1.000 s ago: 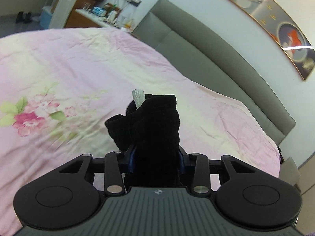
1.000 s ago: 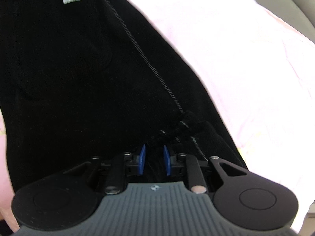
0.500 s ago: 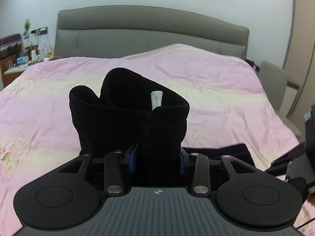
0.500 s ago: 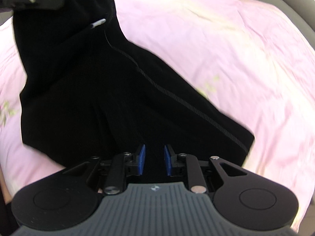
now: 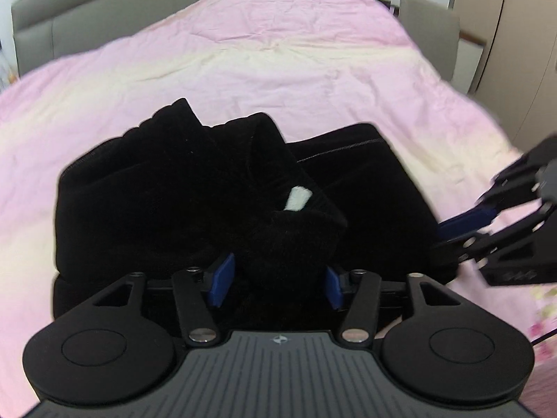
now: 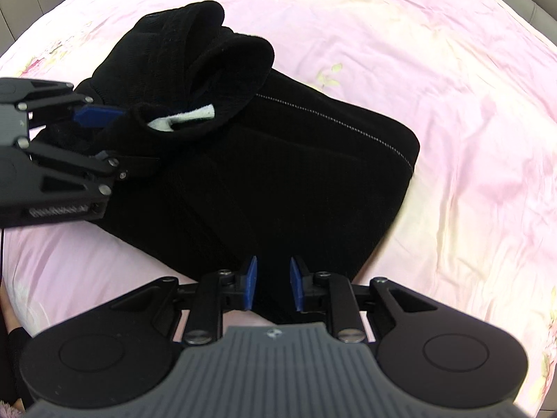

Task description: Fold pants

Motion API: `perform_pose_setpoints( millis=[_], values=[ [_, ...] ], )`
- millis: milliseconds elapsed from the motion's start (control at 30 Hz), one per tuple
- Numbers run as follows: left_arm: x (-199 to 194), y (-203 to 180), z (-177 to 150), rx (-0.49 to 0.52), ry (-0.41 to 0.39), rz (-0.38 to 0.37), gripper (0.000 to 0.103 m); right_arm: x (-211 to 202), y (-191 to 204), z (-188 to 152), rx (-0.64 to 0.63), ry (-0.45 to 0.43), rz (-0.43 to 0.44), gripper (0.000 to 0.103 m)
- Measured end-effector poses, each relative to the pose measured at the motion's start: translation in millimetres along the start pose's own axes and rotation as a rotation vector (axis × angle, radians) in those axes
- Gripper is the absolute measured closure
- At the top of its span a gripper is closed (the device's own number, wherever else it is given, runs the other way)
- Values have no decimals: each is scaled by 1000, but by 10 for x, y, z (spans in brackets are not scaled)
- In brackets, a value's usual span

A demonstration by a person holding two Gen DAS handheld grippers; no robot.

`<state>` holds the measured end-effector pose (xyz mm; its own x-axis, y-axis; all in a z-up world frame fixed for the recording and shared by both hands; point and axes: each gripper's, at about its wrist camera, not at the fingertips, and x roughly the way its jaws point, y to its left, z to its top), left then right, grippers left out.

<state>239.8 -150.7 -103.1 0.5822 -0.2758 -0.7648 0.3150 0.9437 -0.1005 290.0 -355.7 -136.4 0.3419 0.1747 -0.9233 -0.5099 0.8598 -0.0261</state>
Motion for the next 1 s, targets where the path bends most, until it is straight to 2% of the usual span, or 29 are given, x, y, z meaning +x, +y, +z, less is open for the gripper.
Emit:
perform_pose_setpoints(
  millis=[67,133,233,300,433,567,733,867,933,1000],
  values=[
    [-100,134,16,-91,-13,-102,30,94,55,-10,7,-11,-1,83],
    [-210,265,10,-166,-20,-206,29,-75,177,-16,23,-25,3,78],
    [-394,398,47,-193,-34,-244,29,-166,210,23,46,-42,12,78],
    [-523,515,75,-190,-50,-241,29,-250,239,78,65,-58,21,77],
    [-707,837,132,-169,-83,-193,29,-381,316,204,94,-102,25,64],
    [-709,1208,129,-194,-67,-77,30,-405,359,364,138,-143,57,64],
    [-619,1589,87,-217,-43,14,30,-292,410,672,205,-191,147,64],
    [-436,1807,85,-222,-2,27,30,-137,535,1003,202,-225,201,64],
    [-312,1872,71,-215,28,8,30,-32,573,1177,217,-238,226,64],
    [-185,1921,29,-207,67,-19,36,96,574,1347,251,-239,252,64]
  ],
)
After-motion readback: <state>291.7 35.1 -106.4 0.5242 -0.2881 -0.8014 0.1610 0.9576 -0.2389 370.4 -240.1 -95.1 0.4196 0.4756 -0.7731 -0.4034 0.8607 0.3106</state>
